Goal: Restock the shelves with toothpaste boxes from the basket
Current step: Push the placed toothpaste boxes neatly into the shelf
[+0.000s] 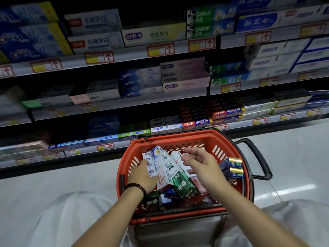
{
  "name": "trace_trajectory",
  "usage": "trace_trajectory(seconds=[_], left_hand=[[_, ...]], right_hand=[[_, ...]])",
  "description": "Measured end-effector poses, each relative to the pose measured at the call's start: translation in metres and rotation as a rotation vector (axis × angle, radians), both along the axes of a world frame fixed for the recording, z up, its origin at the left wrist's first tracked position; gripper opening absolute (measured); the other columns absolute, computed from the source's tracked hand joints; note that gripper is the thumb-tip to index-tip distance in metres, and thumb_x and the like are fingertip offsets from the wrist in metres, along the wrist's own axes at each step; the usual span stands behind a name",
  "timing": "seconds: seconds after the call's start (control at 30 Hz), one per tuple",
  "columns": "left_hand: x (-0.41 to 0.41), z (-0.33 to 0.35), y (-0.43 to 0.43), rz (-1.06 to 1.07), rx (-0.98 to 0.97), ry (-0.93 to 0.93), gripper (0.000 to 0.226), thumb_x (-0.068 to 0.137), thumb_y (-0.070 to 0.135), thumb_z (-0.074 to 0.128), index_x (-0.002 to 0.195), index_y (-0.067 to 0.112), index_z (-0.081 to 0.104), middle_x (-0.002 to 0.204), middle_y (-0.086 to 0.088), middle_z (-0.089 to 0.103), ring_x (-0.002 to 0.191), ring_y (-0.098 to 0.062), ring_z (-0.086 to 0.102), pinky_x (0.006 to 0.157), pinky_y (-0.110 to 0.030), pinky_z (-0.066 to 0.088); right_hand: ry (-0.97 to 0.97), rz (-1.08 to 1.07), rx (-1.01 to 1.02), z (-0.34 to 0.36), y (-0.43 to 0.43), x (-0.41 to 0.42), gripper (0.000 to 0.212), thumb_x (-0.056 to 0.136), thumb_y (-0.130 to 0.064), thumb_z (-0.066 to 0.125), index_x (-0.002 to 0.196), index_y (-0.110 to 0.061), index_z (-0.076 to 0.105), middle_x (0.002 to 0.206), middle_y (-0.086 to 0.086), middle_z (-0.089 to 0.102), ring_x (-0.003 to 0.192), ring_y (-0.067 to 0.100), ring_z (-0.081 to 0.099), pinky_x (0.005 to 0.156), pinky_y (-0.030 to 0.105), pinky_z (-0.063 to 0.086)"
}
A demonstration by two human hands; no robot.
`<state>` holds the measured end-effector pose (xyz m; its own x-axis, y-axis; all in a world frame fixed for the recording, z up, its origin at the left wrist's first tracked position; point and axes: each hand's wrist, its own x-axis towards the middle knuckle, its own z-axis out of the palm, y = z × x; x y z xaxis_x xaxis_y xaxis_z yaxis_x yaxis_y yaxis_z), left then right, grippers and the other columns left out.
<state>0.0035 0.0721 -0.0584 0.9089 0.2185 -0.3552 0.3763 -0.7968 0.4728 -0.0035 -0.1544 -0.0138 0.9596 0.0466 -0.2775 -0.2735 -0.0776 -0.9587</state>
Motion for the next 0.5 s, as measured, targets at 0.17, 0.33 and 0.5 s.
trace_trajectory(seconds=[0.17, 0.33, 0.5], left_hand=[[0.003, -0.007, -0.001, 0.011, -0.007, 0.006, 0.071, 0.089, 0.040, 0.078, 0.149, 0.024, 0.045, 0.136, -0.001, 0.066, 0.115, -0.024, 0.067, 0.095, -0.032, 0.055], [0.003, -0.009, -0.002, 0.042, -0.007, 0.017, 0.060, 0.091, 0.031, 0.077, 0.142, 0.016, 0.050, 0.127, -0.004, 0.069, 0.112, -0.027, 0.068, 0.092, -0.035, 0.057], [0.002, -0.006, 0.005, 0.080, -0.043, -0.008, 0.061, 0.092, 0.026, 0.072, 0.148, 0.016, 0.048, 0.131, -0.007, 0.068, 0.109, -0.029, 0.068, 0.094, -0.038, 0.058]], right_hand=[[0.015, 0.059, -0.037, -0.006, 0.004, -0.005, 0.027, 0.104, -0.019, 0.067, 0.128, -0.029, 0.067, 0.109, 0.006, 0.073, 0.098, 0.015, 0.073, 0.084, 0.031, 0.060], [0.037, 0.080, -0.048, -0.010, 0.005, -0.010, 0.028, 0.103, -0.014, 0.066, 0.127, -0.029, 0.065, 0.108, 0.008, 0.074, 0.095, 0.023, 0.071, 0.076, 0.029, 0.058], [0.077, 0.097, -0.080, -0.017, 0.006, -0.009, 0.027, 0.101, -0.014, 0.068, 0.125, -0.028, 0.067, 0.106, 0.010, 0.074, 0.084, 0.018, 0.065, 0.072, 0.035, 0.053]])
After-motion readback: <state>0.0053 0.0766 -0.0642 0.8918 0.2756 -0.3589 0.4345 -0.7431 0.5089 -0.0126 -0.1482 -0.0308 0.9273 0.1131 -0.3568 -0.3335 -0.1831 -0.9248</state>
